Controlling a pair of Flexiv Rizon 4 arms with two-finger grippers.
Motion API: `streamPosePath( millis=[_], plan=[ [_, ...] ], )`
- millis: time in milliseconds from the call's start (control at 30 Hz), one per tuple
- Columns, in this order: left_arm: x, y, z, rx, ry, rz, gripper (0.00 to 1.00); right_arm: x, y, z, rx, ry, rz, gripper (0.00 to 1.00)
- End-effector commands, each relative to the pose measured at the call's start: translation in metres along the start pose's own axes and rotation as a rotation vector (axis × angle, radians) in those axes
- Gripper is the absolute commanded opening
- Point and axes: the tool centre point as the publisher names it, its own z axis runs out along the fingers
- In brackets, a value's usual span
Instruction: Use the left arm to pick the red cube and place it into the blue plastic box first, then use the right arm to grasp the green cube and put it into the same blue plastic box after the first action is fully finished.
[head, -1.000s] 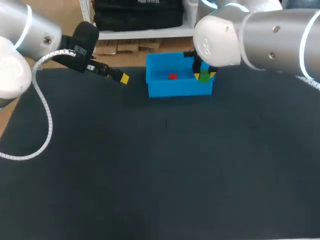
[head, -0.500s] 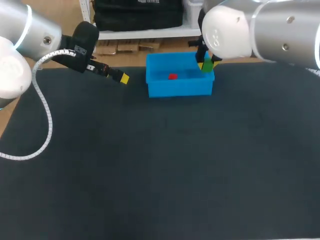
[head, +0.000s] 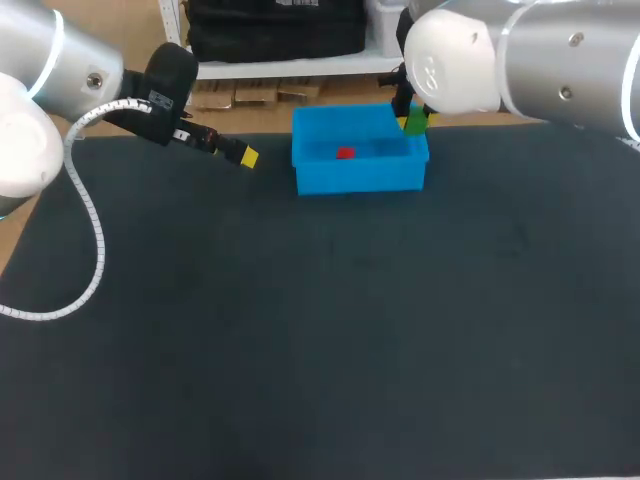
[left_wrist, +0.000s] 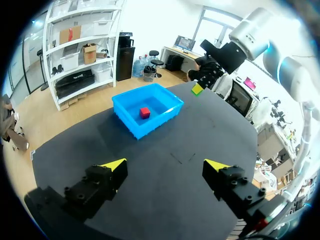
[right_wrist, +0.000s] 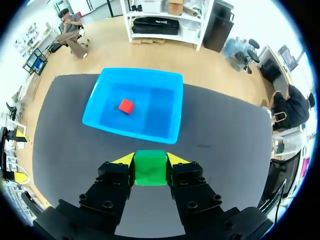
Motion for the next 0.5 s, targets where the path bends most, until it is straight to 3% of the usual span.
streamPosePath(
  millis=[33, 500],
  plan=[
    [0.001, 0.000, 0.000, 0.002, -0.005, 0.002, 1.00, -0.015, -0.001, 0.004, 0.001, 0.013, -0.005, 0.00],
    [0.001, 0.000, 0.000, 0.002, -0.005, 0.002, 1.00, -0.049, -0.002, 0.008, 0.000, -0.026, -0.022, 0.00]
  ],
)
